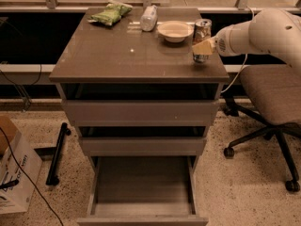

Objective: Pick redbull can from bottom drawer and place on counter

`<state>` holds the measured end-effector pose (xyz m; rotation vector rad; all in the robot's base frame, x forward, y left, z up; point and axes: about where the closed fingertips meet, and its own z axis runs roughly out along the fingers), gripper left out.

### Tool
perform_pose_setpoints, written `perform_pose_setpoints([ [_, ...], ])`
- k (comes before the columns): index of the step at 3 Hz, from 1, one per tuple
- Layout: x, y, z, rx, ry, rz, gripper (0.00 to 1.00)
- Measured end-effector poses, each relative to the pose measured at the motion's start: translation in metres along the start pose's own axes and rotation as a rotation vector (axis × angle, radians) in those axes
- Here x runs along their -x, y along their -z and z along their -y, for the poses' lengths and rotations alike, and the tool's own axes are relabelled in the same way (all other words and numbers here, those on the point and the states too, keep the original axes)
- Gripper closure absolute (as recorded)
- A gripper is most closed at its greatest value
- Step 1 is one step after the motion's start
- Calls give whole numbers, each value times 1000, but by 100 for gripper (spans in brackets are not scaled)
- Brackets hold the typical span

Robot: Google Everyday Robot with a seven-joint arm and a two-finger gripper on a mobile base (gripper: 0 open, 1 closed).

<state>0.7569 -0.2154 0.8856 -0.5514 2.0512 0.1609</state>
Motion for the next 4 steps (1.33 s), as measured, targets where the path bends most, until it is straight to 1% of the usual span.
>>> perform_pose_setpoints([
  [1, -4, -16, -14, 42, -19, 12, 44],
  [2, -9, -21, -18, 61, -38, 23, 21],
  [3, -9, -23, -20, 64, -37, 21, 0],
  [4, -9, -23, -20, 65, -37, 21, 0],
])
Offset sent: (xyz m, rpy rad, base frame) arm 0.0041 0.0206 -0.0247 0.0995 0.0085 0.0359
